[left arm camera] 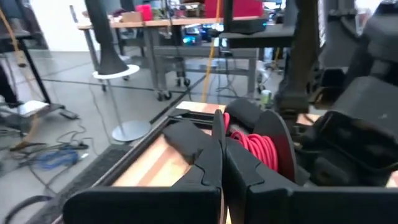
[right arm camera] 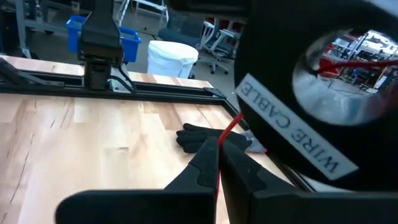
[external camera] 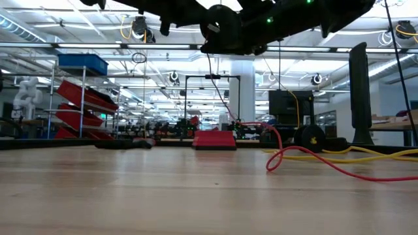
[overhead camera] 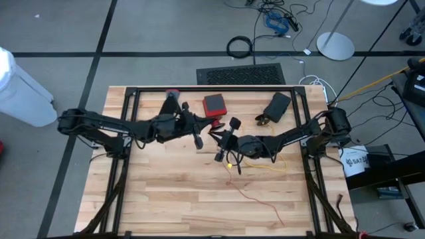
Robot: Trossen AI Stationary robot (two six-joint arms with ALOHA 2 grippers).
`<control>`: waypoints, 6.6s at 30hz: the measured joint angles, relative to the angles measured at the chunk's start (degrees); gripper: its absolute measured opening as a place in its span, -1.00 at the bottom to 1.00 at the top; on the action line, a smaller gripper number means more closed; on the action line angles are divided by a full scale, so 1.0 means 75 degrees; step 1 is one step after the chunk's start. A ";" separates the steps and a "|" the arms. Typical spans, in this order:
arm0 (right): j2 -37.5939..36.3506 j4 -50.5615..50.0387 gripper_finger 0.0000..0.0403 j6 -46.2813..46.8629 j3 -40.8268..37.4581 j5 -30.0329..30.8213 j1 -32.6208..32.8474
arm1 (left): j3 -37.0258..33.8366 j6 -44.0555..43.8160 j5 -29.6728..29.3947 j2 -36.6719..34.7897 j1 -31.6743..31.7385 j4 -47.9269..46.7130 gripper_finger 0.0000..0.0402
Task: Coil cords
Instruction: Coil the red wire onto the spool
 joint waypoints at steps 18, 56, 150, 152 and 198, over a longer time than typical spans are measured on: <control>0.0012 -0.0285 -0.85 -0.0069 -0.0006 0.0153 -0.0016 | 0.0003 0.0055 0.0278 -0.0716 -0.0004 -0.0836 -1.00; 0.0000 -0.1085 -0.78 0.0078 -0.0006 0.0060 0.1103 | 0.0009 0.0959 0.3549 -0.1745 0.0006 -0.4302 -1.00; 0.2348 0.0337 -1.00 0.2670 0.0434 -0.3623 0.0131 | 0.0009 0.1055 0.3726 -0.1736 0.0011 -0.4791 -1.00; 0.2228 0.0152 -1.00 0.2739 0.0431 -0.3225 0.0126 | 0.0009 0.1055 0.3810 -0.1736 0.0011 -0.4904 -1.00; 0.0277 -0.1258 -1.00 0.2315 0.0434 -0.0169 0.0265 | 0.0006 0.1238 -0.0804 0.1022 -0.0027 -0.1374 -1.00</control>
